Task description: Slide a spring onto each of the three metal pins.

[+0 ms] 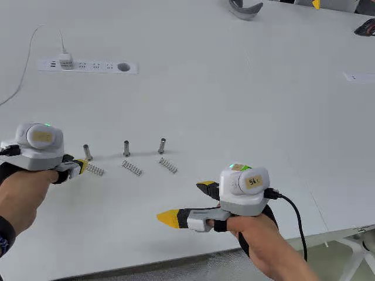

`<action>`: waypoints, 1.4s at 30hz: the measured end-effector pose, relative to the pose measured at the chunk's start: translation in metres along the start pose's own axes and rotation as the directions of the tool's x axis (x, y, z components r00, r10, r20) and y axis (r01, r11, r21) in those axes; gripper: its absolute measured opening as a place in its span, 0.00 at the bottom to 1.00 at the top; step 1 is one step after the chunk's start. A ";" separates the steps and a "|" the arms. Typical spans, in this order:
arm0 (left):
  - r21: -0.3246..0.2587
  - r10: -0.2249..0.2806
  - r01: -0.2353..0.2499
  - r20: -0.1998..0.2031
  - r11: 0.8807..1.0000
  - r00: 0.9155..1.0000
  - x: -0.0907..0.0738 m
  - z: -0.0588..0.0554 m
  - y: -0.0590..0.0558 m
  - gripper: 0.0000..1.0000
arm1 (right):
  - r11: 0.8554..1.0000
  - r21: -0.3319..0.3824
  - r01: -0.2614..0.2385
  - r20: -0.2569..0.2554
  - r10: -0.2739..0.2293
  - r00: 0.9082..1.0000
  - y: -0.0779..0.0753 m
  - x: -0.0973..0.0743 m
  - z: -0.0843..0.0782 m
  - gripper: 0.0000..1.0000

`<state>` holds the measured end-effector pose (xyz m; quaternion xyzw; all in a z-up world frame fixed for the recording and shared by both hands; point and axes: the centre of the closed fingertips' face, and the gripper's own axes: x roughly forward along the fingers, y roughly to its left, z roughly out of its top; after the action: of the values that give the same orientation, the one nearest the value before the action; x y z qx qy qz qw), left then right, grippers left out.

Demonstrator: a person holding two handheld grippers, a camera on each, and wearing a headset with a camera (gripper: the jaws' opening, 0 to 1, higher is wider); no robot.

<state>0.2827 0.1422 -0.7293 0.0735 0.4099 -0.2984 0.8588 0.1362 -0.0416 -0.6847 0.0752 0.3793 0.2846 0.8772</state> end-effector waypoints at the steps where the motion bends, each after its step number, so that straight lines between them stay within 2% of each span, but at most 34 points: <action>1: -0.002 0.000 0.000 -0.001 1.000 1.000 -0.001 -0.002 0.000 0.24 | 1.000 0.001 -0.002 0.000 0.002 1.000 0.000 0.001 0.000 0.84; 10: -0.020 -0.012 0.012 -0.010 1.000 1.000 -0.011 -0.019 0.000 0.32 | 1.000 -0.006 -0.011 -0.009 0.011 1.000 0.003 0.006 0.000 0.84; 17: 0.017 -0.042 0.042 0.016 0.999 0.999 -0.025 -0.020 -0.001 0.40 | 1.000 -0.017 -0.007 -0.004 0.007 1.000 -0.001 0.009 0.004 0.84; 21: 0.016 -0.063 0.062 0.045 0.998 0.997 -0.034 -0.020 -0.003 0.46 | 1.000 -0.019 -0.002 0.002 0.002 1.000 -0.003 0.010 0.006 0.84; 25: 0.014 -0.062 0.061 0.073 0.998 0.995 -0.041 -0.020 -0.005 0.48 | 1.000 -0.021 -0.002 0.010 0.002 1.000 -0.003 0.012 0.008 0.84; 30: 0.019 -0.075 0.074 0.093 0.997 0.993 -0.046 -0.023 -0.011 0.53 | 1.000 -0.027 -0.004 0.011 0.005 1.000 0.000 0.015 0.009 0.85; 34: 0.025 -0.089 0.087 0.104 0.996 0.991 -0.052 -0.025 -0.015 0.57 | 1.000 -0.031 0.001 0.013 0.000 1.000 -0.001 0.015 0.009 0.85; 42: 0.021 -0.086 0.084 0.118 0.996 0.989 -0.065 -0.030 -0.012 0.61 | 1.000 -0.031 0.005 0.016 -0.005 1.000 -0.005 0.017 0.011 0.87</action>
<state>0.2243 0.1726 -0.6988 0.0447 0.3583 -0.3419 0.8676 0.1550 -0.0356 -0.6892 0.0631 0.3682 0.2877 0.8819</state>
